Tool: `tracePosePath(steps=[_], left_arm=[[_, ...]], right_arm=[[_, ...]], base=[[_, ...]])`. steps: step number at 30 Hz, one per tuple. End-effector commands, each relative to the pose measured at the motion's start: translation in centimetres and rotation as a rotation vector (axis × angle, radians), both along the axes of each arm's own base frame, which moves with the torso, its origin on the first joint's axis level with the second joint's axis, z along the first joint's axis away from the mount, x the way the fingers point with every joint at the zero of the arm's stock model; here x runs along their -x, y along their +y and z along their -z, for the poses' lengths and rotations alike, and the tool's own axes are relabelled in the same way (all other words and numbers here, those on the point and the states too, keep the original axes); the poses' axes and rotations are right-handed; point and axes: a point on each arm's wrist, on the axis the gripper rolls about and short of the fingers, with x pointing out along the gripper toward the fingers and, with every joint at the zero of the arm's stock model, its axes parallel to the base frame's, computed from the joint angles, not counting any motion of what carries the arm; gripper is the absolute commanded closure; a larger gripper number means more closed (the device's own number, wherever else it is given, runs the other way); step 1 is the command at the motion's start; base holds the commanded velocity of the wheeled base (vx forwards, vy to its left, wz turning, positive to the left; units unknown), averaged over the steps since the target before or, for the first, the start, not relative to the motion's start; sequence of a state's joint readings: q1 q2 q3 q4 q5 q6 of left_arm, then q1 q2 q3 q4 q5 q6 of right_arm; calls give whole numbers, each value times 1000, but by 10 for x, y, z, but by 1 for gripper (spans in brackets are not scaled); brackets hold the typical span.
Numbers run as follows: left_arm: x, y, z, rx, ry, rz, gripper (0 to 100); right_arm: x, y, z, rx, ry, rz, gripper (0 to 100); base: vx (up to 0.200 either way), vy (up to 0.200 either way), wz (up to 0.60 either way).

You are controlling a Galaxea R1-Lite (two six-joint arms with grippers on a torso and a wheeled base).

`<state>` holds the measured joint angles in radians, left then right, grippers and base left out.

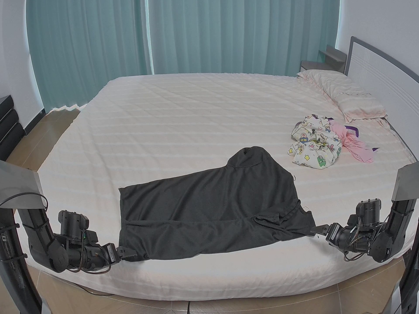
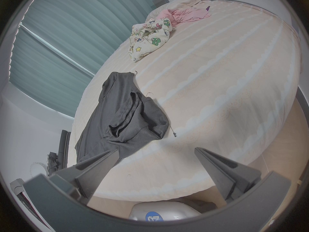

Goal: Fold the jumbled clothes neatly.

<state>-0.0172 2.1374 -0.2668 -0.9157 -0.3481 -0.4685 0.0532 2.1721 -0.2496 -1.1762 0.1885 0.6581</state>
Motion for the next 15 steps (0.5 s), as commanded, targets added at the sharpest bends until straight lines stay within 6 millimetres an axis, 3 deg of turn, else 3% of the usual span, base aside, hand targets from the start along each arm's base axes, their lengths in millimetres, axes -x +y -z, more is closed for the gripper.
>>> tracePosePath(steps=[1,6,15], left_arm=[[-4,-6,1,21,5,-3,0],[-11,-16,1,30,4,-28,0],[-16,-29,20,-104,-33,-73,0]], right_arm=[[0,0,1,0,2,-1,0],[0,2,1,-1,4,-6,0],[0,2,0,2,-1,-7,0]], base=[[0,0,0],[0,0,0],[0,0,0]])
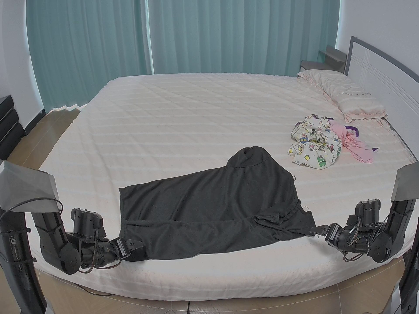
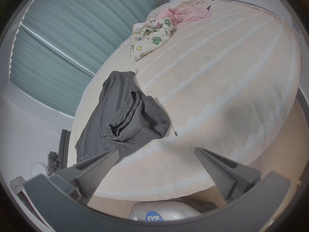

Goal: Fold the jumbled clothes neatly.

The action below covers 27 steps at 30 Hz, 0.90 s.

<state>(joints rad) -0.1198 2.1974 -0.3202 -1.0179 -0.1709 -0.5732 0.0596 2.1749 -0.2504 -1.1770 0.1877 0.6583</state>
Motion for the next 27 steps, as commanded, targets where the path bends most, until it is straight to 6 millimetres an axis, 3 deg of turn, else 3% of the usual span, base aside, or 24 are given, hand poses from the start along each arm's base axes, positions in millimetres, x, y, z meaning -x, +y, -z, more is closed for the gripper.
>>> tracePosePath(steps=[1,17,27], left_arm=[[4,-6,18,-59,38,-4,100],[32,-1,14,-157,86,30,100],[35,3,17,-186,136,50,100]], right_arm=[[0,0,0,1,-2,-1,0],[1,0,0,5,0,-4,0],[2,0,0,5,1,-4,0]], base=[[0,0,0],[0,0,0],[0,0,0]])
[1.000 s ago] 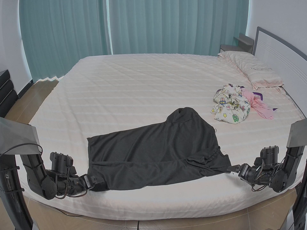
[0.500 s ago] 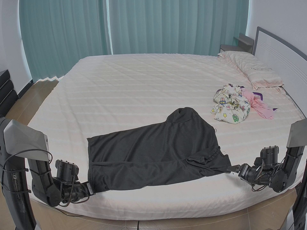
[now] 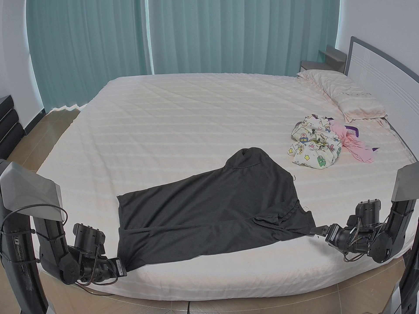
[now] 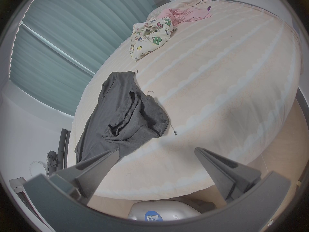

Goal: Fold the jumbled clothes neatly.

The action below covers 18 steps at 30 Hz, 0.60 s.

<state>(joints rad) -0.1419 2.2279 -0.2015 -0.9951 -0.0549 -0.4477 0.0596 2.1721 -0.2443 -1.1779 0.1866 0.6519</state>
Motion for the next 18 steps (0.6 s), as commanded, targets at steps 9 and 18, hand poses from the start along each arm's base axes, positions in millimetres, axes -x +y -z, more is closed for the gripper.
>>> tracePosePath(steps=[9,18], left_arm=[[-7,10,-10,20,-67,-44,0],[-23,36,-61,134,-235,-131,0]], right_arm=[[0,0,-2,-2,-6,2,0],[0,0,-1,-2,-3,0,0]], base=[[0,0,0],[0,0,0]])
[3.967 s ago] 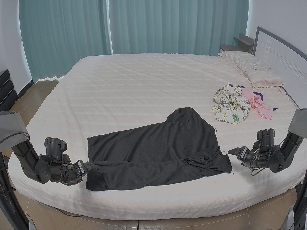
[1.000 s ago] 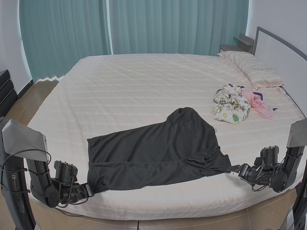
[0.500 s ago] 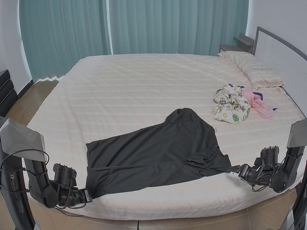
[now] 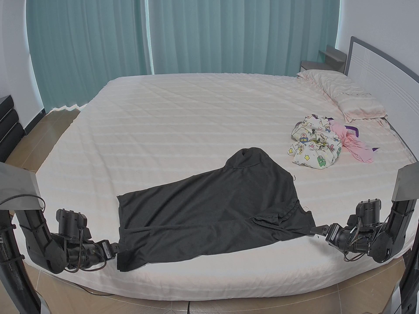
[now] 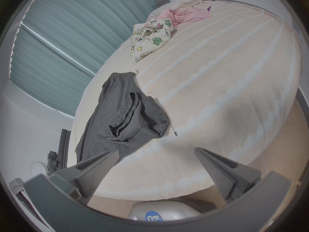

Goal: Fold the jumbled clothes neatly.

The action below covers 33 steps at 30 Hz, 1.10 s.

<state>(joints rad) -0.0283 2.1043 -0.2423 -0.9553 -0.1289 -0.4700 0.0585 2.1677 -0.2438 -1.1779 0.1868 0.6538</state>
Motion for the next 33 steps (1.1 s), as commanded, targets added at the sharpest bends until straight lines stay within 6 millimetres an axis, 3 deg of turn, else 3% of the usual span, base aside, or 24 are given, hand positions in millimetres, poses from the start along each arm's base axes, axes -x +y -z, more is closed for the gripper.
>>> tracePosePath(steps=[1,14,20,33], left_arm=[[-15,13,-39,89,-116,-63,0],[-43,14,-48,259,-138,-195,0],[-44,14,-49,275,-138,-208,0],[-48,15,-43,285,-117,-222,0]], right_arm=[[0,0,1,1,2,-3,0],[-2,0,-3,-4,-51,7,0],[-1,0,-5,-6,-73,7,0],[-1,0,-6,-5,-81,8,0]], base=[[0,0,0],[0,0,0],[0,0,0],[200,0,0]])
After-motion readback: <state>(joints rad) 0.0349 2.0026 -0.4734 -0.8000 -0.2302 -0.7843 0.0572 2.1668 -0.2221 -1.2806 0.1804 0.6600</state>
